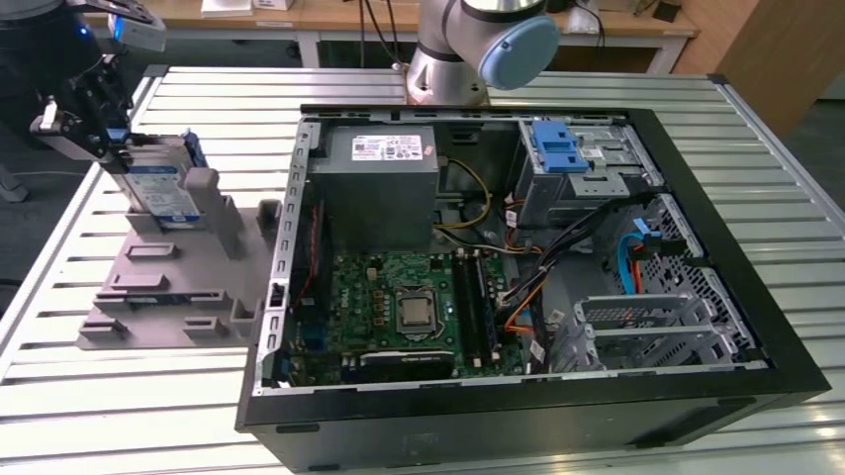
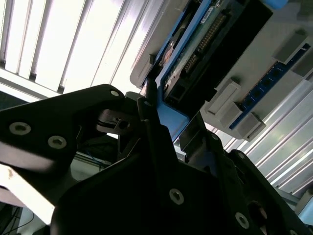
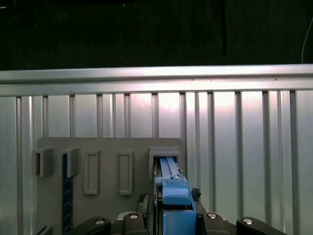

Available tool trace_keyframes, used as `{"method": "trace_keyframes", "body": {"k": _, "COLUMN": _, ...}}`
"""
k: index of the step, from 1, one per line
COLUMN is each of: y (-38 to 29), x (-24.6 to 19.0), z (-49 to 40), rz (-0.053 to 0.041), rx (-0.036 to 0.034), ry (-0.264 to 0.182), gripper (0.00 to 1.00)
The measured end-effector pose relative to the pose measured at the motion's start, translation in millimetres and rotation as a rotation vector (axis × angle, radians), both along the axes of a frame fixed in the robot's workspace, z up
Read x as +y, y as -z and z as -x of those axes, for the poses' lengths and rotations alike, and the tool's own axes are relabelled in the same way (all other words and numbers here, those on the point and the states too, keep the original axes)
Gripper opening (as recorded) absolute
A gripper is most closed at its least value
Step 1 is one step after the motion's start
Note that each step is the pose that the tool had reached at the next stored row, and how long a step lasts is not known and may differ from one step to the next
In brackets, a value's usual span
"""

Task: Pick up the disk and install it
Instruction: 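Pick up the disk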

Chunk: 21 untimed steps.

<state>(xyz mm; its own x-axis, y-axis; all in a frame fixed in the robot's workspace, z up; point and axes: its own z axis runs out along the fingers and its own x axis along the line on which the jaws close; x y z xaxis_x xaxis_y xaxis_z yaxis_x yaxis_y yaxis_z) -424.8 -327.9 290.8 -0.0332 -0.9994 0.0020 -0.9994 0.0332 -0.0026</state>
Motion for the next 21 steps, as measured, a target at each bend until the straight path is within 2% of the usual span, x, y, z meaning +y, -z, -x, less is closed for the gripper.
{"method": "trace_keyframes", "body": {"k": 7, "y": 0.2, "x": 0.0, "z": 0.0, "rz": -0.0001, "rx": -0.0001, "ry": 0.000, "gripper": 0.43}}
{"method": "trace_keyframes", "body": {"k": 8, "y": 0.2, "x": 0.0, "z": 0.0, "rz": 0.0000, "rx": -0.0001, "ry": 0.000, "gripper": 0.36}}
{"method": "trace_keyframes", "body": {"k": 17, "y": 0.1, "x": 0.0, "z": 0.0, "rz": -0.0002, "rx": -0.0004, "ry": 0.000, "gripper": 0.36}}
{"method": "trace_keyframes", "body": {"k": 21, "y": -2.8, "x": 0.0, "z": 0.0, "rz": -0.0001, "rx": -0.0002, "ry": 0.000, "gripper": 0.36}}
